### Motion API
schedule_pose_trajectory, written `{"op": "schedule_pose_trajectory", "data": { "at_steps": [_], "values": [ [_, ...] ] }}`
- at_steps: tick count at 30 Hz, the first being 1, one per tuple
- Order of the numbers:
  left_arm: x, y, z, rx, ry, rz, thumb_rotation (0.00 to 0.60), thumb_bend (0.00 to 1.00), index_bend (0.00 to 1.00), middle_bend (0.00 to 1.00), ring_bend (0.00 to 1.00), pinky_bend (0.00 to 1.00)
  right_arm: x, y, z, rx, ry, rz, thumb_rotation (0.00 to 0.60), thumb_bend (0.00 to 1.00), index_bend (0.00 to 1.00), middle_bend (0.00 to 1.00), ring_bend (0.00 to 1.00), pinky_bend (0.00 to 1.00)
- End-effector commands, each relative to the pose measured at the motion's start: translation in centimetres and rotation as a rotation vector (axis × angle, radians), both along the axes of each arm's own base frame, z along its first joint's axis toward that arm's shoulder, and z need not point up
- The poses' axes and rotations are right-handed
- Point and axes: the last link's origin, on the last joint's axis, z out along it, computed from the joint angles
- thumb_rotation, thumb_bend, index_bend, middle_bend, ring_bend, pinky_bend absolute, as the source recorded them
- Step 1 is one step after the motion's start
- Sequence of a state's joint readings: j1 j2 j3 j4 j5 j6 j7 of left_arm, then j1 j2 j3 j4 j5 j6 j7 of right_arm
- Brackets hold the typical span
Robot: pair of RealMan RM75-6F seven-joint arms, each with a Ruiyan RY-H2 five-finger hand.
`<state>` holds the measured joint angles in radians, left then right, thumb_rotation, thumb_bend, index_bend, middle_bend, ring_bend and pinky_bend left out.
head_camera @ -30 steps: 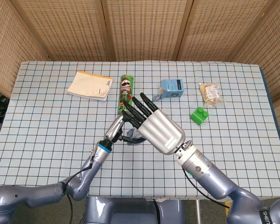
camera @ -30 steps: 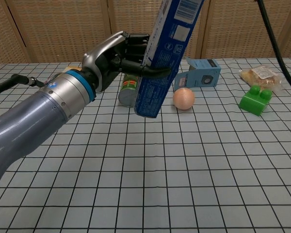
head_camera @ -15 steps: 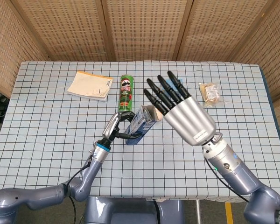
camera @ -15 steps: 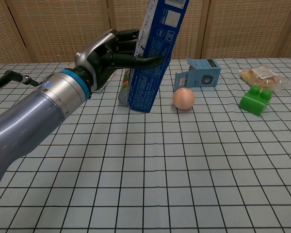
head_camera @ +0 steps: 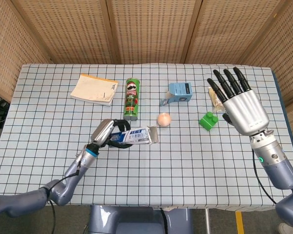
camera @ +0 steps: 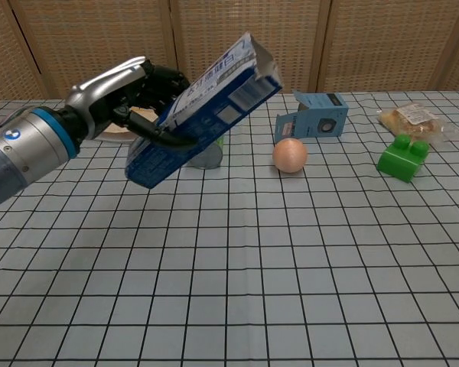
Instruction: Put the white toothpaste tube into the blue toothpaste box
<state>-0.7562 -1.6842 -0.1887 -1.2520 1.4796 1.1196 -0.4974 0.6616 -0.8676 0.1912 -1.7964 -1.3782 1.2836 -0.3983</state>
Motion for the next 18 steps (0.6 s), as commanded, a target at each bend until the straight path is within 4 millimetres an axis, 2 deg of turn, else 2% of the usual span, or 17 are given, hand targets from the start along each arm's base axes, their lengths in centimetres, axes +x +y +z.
{"op": "schedule_pose_trajectory", "data": {
  "at_steps": [1,7,14,15,17,18],
  "values": [
    [-3.3,-0.1,1.1,0.047,0.216,-0.033,0.6,0.2,0.7,0.59,0.56,0.51,-4.6,0.6,-2.5,0.071,-0.03,-0.082,0.6,0.01,0.0,0.01,0.0,0.05],
    [-6.4,-0.2,1.0,0.046,0.408,-0.018,0.6,0.21,0.7,0.59,0.56,0.51,-8.3,1.4,-5.5,0.138,-0.072,-0.139,0.6,0.0,0.0,0.01,0.0,0.04],
    [-7.8,0.0,-0.2,0.042,0.466,0.009,0.6,0.19,0.69,0.59,0.56,0.5,-10.7,1.7,-7.2,0.17,-0.095,-0.184,0.6,0.0,0.0,0.01,0.0,0.02],
    [-7.9,0.0,-0.4,0.048,0.465,0.009,0.6,0.15,0.66,0.55,0.53,0.48,-11.0,1.7,-7.3,0.173,-0.097,-0.189,0.6,0.0,0.0,0.01,0.0,0.01],
    [-8.2,-0.1,-0.8,0.03,0.467,0.01,0.6,0.06,0.52,0.37,0.36,0.35,-11.4,1.7,-7.5,0.177,-0.093,-0.195,0.6,0.0,0.0,0.01,0.0,0.01],
    [-8.4,-0.2,-1.0,0.012,0.472,0.011,0.6,0.02,0.4,0.22,0.21,0.24,-11.6,1.8,-7.5,0.177,-0.092,-0.195,0.6,0.0,0.0,0.01,0.0,0.01]
  ]
}}
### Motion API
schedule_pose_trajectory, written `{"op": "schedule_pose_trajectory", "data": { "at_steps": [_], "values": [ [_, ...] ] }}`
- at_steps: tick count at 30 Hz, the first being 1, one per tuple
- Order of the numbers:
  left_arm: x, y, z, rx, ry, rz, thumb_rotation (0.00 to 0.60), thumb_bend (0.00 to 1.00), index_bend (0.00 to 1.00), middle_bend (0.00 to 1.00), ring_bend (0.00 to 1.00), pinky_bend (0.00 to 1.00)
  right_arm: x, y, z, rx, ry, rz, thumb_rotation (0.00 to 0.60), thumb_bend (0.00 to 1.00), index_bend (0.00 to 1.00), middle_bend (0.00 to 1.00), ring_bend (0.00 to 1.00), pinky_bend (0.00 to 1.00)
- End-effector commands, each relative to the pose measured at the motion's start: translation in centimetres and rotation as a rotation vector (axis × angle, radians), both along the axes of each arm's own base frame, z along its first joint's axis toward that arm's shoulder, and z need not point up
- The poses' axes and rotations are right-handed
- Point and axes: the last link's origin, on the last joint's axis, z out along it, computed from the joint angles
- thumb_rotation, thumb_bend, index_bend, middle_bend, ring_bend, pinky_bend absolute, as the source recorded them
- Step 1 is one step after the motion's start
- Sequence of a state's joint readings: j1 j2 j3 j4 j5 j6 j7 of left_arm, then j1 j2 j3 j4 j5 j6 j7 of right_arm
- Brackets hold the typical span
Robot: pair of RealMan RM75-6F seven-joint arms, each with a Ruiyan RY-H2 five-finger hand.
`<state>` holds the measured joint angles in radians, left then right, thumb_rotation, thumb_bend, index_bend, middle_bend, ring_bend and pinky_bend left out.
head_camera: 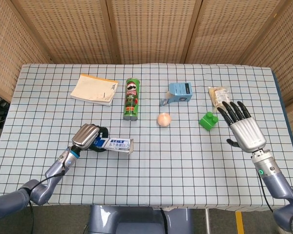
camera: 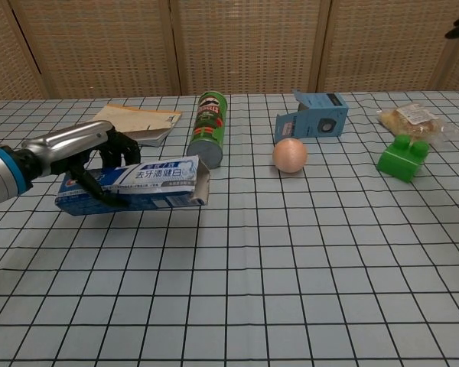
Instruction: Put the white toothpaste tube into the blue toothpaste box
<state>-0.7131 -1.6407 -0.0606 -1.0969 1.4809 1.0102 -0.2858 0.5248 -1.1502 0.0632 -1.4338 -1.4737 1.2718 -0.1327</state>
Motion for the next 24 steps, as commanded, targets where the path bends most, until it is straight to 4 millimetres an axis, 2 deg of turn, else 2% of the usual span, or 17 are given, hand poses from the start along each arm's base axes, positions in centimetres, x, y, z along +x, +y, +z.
{"op": "schedule_pose_trajectory", "data": {
  "at_steps": [1,3,4,6,9,13,19,24],
  "values": [
    [-0.3,-0.3,-0.6,-0.046,0.002,0.013,0.6,0.0,0.27,0.1,0.09,0.14,-0.6,0.2,-0.3,0.007,0.002,-0.007,0.6,0.0,0.0,0.01,0.0,0.01],
    [-0.1,-0.3,-0.3,-0.045,-0.019,0.012,0.6,0.0,0.11,0.0,0.0,0.04,-0.8,0.3,-0.2,0.004,-0.002,-0.007,0.6,0.0,0.0,0.01,0.0,0.0],
    [0.1,-0.4,-0.1,-0.035,-0.034,0.008,0.6,0.0,0.05,0.0,0.0,0.02,-0.9,0.3,-0.2,0.003,-0.005,-0.007,0.6,0.0,0.0,0.01,0.0,0.0],
    [0.4,-0.5,0.5,-0.021,-0.07,0.007,0.6,0.0,0.01,0.0,0.0,0.0,-0.9,0.4,0.0,-0.001,-0.011,-0.004,0.6,0.0,0.0,0.01,0.0,0.0],
    [0.7,-0.8,2.5,0.025,-0.114,-0.002,0.6,0.0,0.0,0.0,0.0,0.0,-1.0,1.0,0.2,-0.007,-0.028,0.0,0.6,0.0,0.0,0.01,0.0,0.0],
    [-0.5,-2.7,6.2,0.153,-0.115,0.006,0.6,0.0,0.0,0.0,0.0,0.0,-1.2,2.3,0.5,-0.01,-0.053,0.002,0.6,0.0,0.0,0.0,0.0,0.0],
    [-4.1,-8.0,11.2,0.392,-0.004,0.171,0.6,0.0,0.0,0.0,0.0,0.0,-1.8,4.7,0.2,0.003,-0.069,-0.019,0.6,0.0,0.0,0.0,0.0,0.0],
    [-6.4,-12.5,13.9,0.506,0.125,0.363,0.6,0.0,0.0,0.0,0.0,0.0,-2.1,6.2,-0.3,0.001,-0.055,-0.05,0.6,0.0,0.0,0.0,0.0,0.0]
  ]
}}
